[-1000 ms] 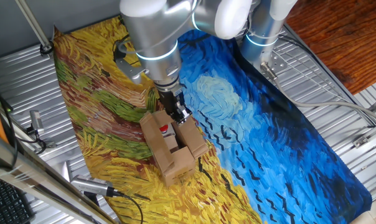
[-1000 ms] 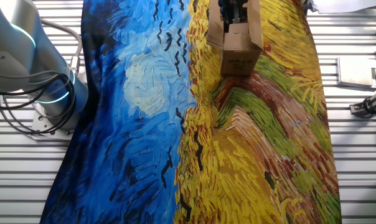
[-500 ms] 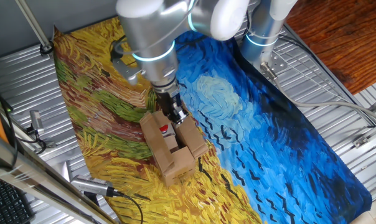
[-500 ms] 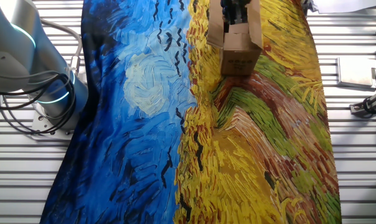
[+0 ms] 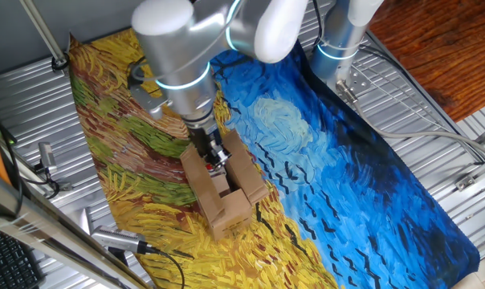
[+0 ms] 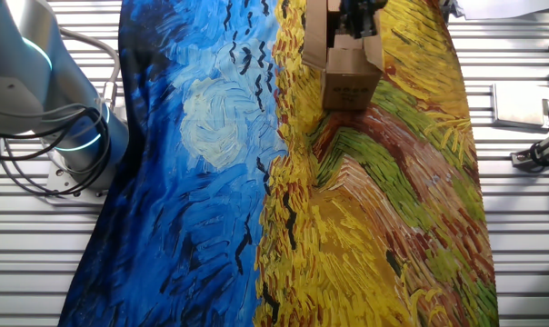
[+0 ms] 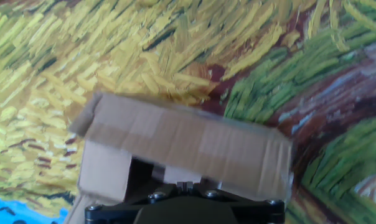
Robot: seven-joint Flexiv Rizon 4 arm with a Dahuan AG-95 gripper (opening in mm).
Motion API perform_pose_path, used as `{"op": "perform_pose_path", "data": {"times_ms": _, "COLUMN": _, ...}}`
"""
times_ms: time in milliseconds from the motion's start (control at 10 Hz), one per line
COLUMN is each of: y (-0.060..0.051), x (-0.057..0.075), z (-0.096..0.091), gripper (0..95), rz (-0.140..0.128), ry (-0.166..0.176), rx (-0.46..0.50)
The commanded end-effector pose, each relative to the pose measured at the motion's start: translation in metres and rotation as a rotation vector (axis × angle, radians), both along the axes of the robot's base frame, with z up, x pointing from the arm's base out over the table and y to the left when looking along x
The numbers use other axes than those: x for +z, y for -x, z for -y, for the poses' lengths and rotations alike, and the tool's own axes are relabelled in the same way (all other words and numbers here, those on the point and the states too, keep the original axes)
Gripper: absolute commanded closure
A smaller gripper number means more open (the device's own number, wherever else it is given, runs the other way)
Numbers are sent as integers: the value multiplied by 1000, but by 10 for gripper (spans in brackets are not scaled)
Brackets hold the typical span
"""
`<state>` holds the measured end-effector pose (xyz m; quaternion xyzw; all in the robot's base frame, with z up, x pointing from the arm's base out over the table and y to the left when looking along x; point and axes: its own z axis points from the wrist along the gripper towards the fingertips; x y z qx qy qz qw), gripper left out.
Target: Open a box
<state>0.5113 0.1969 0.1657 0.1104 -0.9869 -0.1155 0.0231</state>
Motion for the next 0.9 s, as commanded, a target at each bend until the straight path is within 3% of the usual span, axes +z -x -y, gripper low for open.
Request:
{"op": "perform_pose_path", "data": {"times_ms": 100, "y": -9, "x": 2, "z": -2, "gripper": 950, "rz": 0, "ry": 3, "rx": 0}}
{"op": "perform_pose_path", "data": {"times_ms": 600, "y": -39, "x": 10, "z": 0, "gripper": 950, "rz": -6, "ry": 5, "rx": 3}}
{"op": "perform_pose_path", "data": {"times_ms": 900, "y": -60, "x": 3, "z": 11, "gripper": 950, "rz": -2, "ry": 0, "rx": 21}}
